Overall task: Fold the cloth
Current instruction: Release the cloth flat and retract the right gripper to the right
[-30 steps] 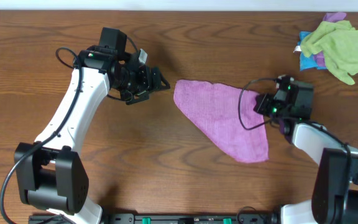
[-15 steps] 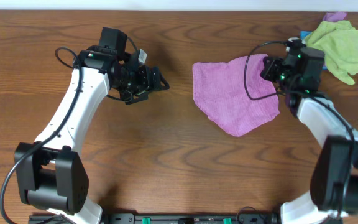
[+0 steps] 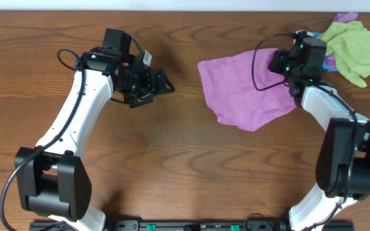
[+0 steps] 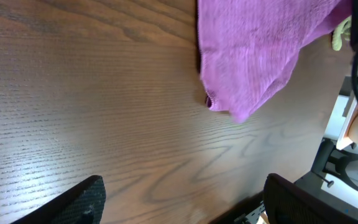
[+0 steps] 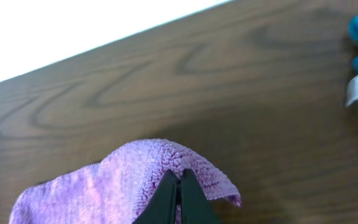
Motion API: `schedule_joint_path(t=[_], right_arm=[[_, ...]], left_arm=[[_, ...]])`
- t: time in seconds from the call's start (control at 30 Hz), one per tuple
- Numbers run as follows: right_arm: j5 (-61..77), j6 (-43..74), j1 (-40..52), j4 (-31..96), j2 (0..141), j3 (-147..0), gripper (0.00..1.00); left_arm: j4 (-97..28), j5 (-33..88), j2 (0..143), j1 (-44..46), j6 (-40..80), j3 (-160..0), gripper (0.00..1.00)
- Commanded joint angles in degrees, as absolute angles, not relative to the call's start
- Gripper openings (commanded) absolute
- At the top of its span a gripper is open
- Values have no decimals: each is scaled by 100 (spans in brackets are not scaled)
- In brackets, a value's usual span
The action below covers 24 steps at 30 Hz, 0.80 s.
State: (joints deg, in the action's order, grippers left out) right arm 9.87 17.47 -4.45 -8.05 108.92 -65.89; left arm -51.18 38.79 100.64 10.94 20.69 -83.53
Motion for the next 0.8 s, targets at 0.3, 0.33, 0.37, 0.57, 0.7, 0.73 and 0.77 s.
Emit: schedule_joint_path(t=[0.3,0.33,0.37,0.57,0.7,0.73,0.77], right_arm=[[346,1566,-528,-777,10853,-6740,60],[353,1601,-528,-744,10831,-6740,72],[366,1632,-523,-694,10801,-6740,83],[519,1933,-532,161,10101,-6742,99],[637,2488,-644,1750,9179,-6742,99],[674,2576,-694,2180,8956,-6742,99],[676,2589,-749,2585,8764,-6742,99]], left_arm=[[-5249,3837,10095,1090,1944,-8473,82],[-5249,3839,10095,1087,1946,-8473,83],[-5249,3839,10095,1087,1946,-8473,85],[-5273,3916,10092,1085,1994,-8475,93],[-5273,4235,10068,1079,1999,-8479,90],[-5271,4405,10060,1061,2056,-8479,90],[-5269,4574,10060,1041,2117,-8479,90]])
